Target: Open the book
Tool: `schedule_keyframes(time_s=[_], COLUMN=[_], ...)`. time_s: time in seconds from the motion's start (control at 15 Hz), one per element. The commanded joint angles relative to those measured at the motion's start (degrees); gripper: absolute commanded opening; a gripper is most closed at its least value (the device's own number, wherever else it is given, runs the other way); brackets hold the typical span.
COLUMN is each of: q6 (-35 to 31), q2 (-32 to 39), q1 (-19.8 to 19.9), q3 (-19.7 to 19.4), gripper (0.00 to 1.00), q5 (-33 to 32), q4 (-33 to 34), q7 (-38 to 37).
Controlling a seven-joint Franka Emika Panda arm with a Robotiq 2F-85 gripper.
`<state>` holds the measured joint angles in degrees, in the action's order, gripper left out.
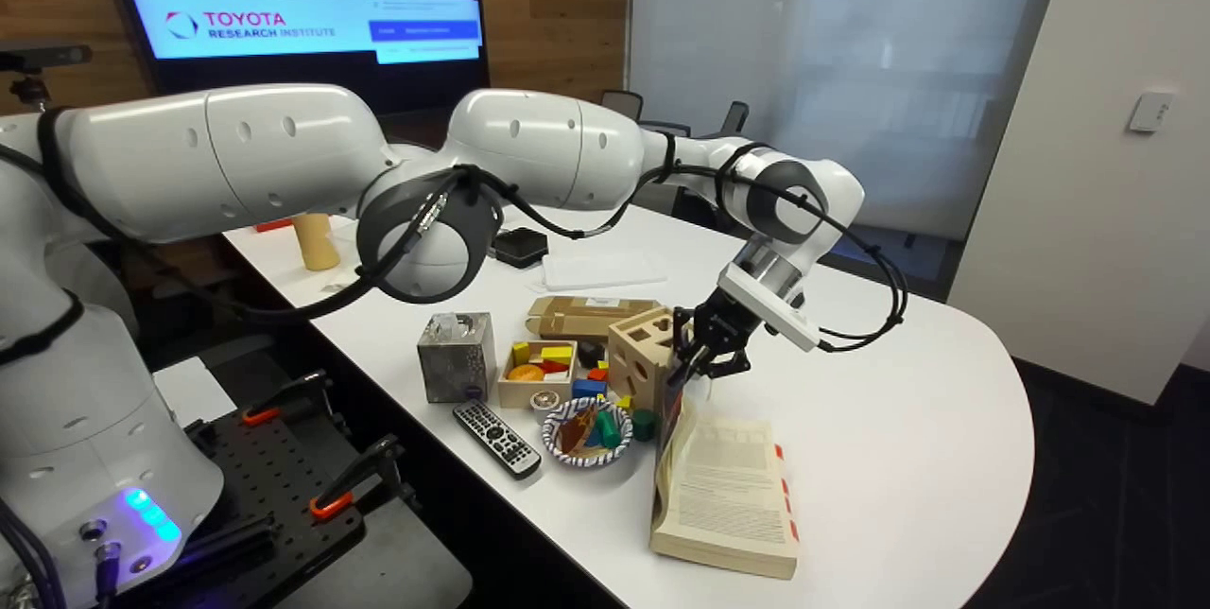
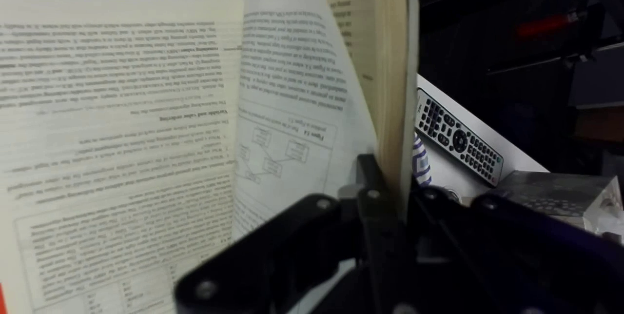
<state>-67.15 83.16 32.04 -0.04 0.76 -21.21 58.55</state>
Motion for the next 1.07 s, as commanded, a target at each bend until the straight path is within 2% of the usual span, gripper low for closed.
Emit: schedule_keyframes(time_s=[0.0, 0.27, 0.33, 0.47, 1.0], q6=[0.9, 3.4, 4.0, 5.3, 11.2], q2=[-0.8, -1.0, -0.9, -0.7, -0.6], q1=[-1.2, -1.2, -1.2, -1.2, -1.8], q3=[-1.3, -1.0, -1.0, -1.0, -1.0], gripper=[0.02, 0.02, 0.32, 0.40, 0.99], q5=[-1.7, -1.5, -1.5, -1.6, -1.6], q4=[-0.4, -0.7, -0.5, -0.4, -0.2], q7=[1.8, 4.3, 4.9, 5.6, 7.6])
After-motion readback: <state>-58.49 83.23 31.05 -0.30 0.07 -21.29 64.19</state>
